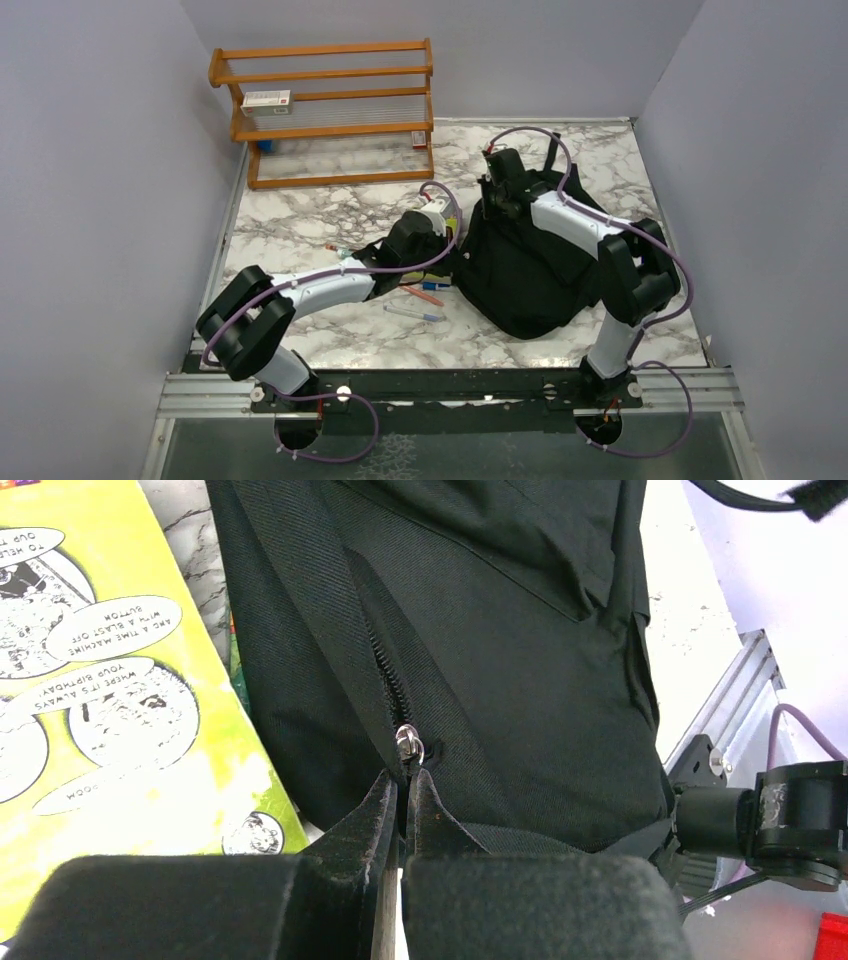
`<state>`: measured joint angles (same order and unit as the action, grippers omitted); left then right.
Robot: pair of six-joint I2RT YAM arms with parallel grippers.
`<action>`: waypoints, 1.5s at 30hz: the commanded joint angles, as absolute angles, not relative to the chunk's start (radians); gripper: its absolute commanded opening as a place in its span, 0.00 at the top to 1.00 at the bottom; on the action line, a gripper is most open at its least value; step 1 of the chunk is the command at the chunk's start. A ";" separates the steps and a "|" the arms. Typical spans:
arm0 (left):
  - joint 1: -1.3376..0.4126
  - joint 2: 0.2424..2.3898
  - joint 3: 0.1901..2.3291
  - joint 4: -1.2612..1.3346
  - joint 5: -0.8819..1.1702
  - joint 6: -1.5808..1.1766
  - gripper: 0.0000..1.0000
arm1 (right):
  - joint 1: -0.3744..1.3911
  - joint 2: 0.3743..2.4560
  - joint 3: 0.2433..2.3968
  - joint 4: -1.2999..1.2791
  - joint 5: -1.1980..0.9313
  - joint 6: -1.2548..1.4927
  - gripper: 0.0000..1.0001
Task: Pack the student bag
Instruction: Unzip the student bag at the center of the board.
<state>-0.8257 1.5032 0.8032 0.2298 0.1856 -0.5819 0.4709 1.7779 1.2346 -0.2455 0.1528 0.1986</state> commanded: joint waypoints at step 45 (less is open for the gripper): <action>-0.794 1.290 0.756 0.132 0.133 -0.624 0.54 | 0.420 1.225 0.683 -0.089 -0.637 0.503 0.44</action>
